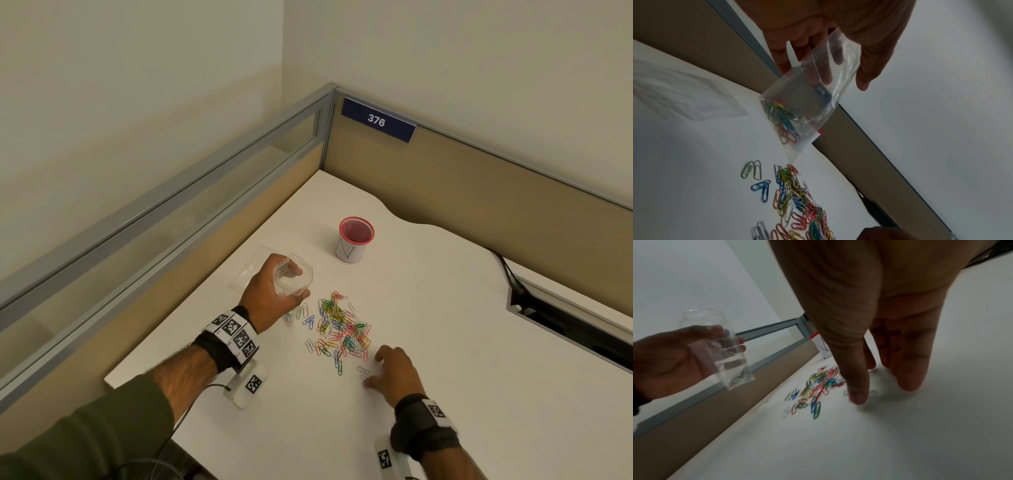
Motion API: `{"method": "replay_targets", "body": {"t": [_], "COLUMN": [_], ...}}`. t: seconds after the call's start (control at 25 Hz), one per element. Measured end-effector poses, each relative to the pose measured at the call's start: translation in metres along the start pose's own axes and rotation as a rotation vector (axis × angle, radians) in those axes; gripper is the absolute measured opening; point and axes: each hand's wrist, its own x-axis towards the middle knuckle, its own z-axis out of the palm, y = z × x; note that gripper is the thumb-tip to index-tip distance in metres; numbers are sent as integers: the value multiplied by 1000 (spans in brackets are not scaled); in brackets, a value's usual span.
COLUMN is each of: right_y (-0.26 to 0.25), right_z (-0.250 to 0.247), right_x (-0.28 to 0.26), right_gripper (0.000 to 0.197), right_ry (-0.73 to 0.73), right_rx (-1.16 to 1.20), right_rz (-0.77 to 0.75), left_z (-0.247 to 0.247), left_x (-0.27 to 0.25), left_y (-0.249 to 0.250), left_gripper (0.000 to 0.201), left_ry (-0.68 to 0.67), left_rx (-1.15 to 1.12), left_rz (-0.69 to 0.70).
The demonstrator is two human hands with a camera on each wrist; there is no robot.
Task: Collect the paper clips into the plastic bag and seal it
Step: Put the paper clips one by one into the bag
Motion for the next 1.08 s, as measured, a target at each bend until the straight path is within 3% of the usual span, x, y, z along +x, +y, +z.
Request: {"method": "replay_targets", "body": {"t": [0.2,0.4,0.56,0.84,1.08], "right_y": [-36,-55,-57,-58,-54], "right_z": [9,-11,-12,-6,-34], "right_x": [19,48,57,70,64], "right_gripper": [11,15,50,20,8], "right_ry": [154,231,61,132,215], "right_rx": [90,41,-178,-316,54], "right_rz": [-31,-106,-213,-254,-172], "left_z": [-2,-7,-8,-2,5], "left_x": [-2,0,2,4,10], "left_y": [1,3,1,-2,-1], "left_gripper": [43,43,43,42,43], "left_ry": [1,11,16,-3,-21], "left_rx": [32,59,63,59,69], "left_rz": [-14,-13,-24,-24,-15]}}
